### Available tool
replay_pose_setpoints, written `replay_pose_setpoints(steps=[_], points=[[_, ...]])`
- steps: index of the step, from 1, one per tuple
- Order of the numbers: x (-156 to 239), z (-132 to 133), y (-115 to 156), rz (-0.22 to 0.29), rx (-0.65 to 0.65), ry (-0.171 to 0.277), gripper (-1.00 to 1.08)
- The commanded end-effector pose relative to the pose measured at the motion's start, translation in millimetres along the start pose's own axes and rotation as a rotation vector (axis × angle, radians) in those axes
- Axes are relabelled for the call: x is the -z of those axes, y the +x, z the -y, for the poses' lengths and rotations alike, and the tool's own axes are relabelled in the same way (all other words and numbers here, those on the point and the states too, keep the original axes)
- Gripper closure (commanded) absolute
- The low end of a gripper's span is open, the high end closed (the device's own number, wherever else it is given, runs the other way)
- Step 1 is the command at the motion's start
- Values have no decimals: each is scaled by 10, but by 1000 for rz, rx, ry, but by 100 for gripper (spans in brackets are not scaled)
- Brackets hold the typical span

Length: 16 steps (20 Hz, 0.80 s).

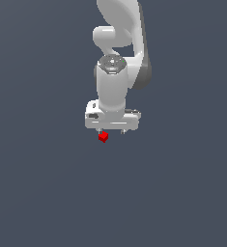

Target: Pick up the red cube and move it to a goal position.

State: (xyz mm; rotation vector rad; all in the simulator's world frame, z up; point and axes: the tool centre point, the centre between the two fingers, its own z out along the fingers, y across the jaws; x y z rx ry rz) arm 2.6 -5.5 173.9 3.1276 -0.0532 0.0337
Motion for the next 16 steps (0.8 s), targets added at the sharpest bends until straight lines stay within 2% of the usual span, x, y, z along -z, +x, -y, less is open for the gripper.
replay_pose_setpoints(steps=[1, 8, 16], points=[[0, 0, 0, 0, 0, 0, -92], [-140, -64, -59, 2, -47, 0, -92], [-636, -265, -290, 10, -212, 1, -92]])
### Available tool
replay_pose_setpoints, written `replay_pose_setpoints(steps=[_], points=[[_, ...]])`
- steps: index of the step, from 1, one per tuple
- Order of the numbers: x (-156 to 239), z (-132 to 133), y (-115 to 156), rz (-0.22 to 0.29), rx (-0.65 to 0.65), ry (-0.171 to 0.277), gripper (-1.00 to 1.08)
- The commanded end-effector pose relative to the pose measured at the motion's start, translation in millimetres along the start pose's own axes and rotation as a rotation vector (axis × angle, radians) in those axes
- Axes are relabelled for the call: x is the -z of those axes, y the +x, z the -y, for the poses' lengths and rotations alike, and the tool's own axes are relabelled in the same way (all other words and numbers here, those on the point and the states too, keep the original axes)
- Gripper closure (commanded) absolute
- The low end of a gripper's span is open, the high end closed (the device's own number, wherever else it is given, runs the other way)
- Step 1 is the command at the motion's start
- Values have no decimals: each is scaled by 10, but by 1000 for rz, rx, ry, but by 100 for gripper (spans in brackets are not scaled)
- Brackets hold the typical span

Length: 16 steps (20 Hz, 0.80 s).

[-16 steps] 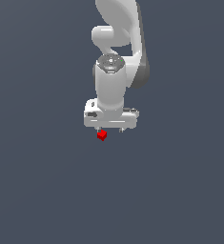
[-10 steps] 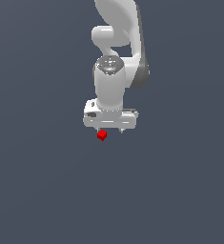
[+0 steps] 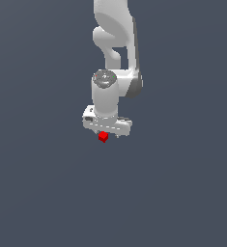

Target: Pick up the red cube and move it to a goal position.

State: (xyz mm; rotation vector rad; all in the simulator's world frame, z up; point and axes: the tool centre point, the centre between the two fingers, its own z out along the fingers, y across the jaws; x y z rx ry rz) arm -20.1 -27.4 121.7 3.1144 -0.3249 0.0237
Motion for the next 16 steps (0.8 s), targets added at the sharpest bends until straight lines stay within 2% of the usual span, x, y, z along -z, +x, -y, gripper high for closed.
replay_pose_setpoints(steps=[1, 8, 16], points=[[-203, -93, -87, 4, -67, 0, -92], [-725, -289, -328, 12, -237, 1, -92], [-996, -359, -460, 17, -323, 4, -92]])
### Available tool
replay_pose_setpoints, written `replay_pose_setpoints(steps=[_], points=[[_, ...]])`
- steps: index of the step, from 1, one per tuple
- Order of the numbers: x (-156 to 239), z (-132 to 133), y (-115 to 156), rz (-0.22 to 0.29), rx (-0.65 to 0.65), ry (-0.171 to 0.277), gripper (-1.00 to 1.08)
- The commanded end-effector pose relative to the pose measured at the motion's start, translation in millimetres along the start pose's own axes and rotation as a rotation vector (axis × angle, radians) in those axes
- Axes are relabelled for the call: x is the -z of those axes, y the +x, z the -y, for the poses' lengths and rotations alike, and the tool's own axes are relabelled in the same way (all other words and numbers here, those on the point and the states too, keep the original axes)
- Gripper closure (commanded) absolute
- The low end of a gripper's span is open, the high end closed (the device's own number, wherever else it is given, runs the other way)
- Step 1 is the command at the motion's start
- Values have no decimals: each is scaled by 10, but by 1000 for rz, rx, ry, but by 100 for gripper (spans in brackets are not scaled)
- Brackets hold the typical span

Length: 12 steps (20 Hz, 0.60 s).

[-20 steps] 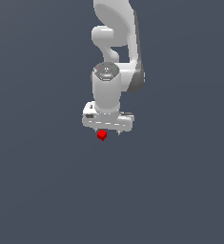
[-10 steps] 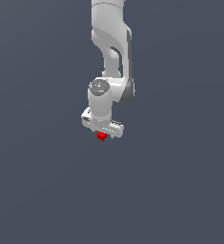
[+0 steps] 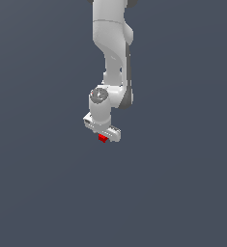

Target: Pick up the red cube and move it to a goal position.

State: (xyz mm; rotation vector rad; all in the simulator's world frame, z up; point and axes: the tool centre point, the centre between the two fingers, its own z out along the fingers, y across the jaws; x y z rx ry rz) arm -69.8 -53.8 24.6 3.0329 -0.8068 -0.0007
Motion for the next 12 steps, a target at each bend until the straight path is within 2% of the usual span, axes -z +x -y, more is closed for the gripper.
replay_pose_setpoints(steps=[1, 2, 3, 12], points=[[-38, -13, -13, 0, -14, 1, -92], [-41, -14, -14, 0, -15, 1, -92], [-41, -14, -14, 0, -15, 1, 108], [-41, -14, -14, 0, -15, 1, 108]])
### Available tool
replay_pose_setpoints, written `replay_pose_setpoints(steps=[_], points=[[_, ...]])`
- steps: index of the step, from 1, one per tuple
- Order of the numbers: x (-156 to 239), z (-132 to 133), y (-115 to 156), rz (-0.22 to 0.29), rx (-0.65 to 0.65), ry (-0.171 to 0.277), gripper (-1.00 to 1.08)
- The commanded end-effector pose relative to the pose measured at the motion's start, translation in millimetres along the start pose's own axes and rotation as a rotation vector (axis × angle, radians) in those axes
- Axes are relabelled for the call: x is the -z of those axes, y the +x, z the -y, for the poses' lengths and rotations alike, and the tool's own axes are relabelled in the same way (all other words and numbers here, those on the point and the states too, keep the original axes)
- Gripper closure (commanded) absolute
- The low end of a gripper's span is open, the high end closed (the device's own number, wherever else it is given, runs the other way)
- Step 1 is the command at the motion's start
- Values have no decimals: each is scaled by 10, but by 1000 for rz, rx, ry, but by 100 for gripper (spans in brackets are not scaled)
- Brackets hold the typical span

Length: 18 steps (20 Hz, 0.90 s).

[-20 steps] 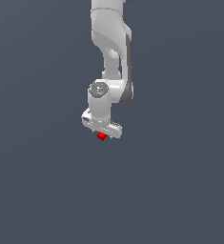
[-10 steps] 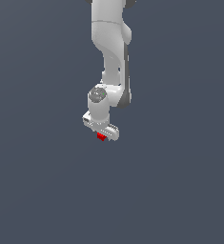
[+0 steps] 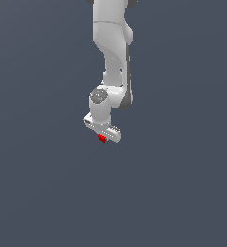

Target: Pick up the red cube and move it to a goal position.

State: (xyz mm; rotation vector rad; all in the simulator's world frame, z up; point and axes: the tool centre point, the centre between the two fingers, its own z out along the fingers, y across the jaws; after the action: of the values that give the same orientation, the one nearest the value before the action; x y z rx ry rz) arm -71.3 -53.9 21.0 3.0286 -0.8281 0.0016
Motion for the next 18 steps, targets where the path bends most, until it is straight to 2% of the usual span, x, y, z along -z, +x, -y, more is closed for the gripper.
replay_pose_setpoints(steps=[1, 9, 18], points=[[0, 0, 0, 0, 0, 0, 108], [5, 27, 116, 0, 0, 0, 108], [21, 119, 506, 0, 0, 0, 108]])
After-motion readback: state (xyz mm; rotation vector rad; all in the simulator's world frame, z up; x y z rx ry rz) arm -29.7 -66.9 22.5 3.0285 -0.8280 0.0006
